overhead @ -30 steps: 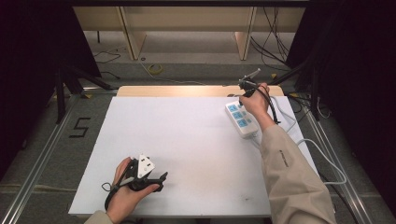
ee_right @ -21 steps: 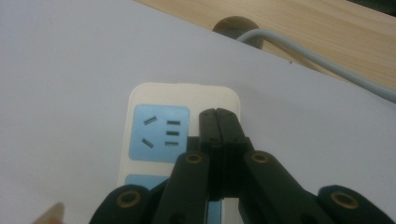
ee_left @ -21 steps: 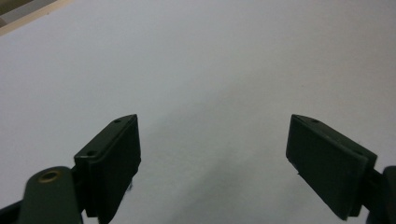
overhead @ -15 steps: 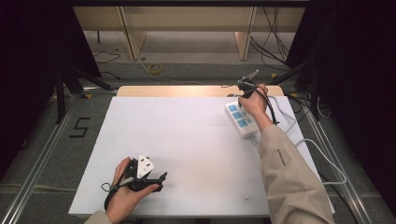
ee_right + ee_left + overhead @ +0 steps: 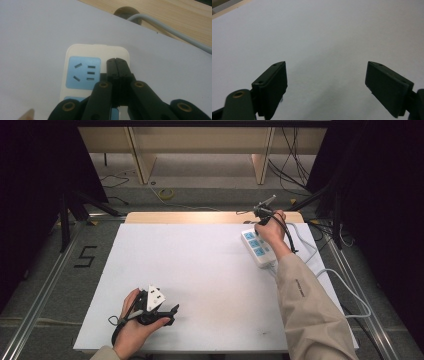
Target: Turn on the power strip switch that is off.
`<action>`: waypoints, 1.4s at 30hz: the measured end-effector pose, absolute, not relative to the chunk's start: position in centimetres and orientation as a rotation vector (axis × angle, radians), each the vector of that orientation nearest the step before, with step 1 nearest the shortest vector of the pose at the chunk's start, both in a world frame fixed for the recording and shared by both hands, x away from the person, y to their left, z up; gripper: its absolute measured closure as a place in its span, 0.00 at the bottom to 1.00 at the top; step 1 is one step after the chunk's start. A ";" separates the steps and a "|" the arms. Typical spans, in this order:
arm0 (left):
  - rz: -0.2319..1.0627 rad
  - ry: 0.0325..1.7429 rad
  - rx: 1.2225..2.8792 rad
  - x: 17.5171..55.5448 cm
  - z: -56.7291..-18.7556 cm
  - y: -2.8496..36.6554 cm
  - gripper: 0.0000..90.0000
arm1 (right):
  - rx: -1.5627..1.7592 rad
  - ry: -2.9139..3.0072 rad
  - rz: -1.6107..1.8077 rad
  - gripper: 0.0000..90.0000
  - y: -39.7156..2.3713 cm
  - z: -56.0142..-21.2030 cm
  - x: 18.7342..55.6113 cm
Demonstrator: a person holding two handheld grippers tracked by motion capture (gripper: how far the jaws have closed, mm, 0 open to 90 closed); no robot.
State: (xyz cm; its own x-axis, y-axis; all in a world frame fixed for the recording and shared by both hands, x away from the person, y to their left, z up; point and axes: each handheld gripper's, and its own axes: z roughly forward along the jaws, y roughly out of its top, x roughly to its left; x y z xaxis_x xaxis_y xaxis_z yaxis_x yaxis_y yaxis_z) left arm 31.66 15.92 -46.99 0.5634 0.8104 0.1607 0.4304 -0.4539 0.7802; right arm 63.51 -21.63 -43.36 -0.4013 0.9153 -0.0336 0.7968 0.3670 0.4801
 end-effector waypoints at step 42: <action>0.691 0.997 2.092 31.6 -47.0 16.0 0.20 | 1.514 2.351 0.559 1.00 -21.7 -43.7 63.6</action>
State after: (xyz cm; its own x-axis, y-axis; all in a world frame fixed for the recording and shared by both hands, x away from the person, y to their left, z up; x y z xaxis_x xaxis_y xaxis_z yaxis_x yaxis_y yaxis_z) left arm 31.57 16.03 -46.98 0.5601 0.8129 0.1598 0.4347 -0.4526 0.7786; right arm 63.63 -21.66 -43.68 -0.4061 0.9133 -0.0320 0.8013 0.3727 0.4680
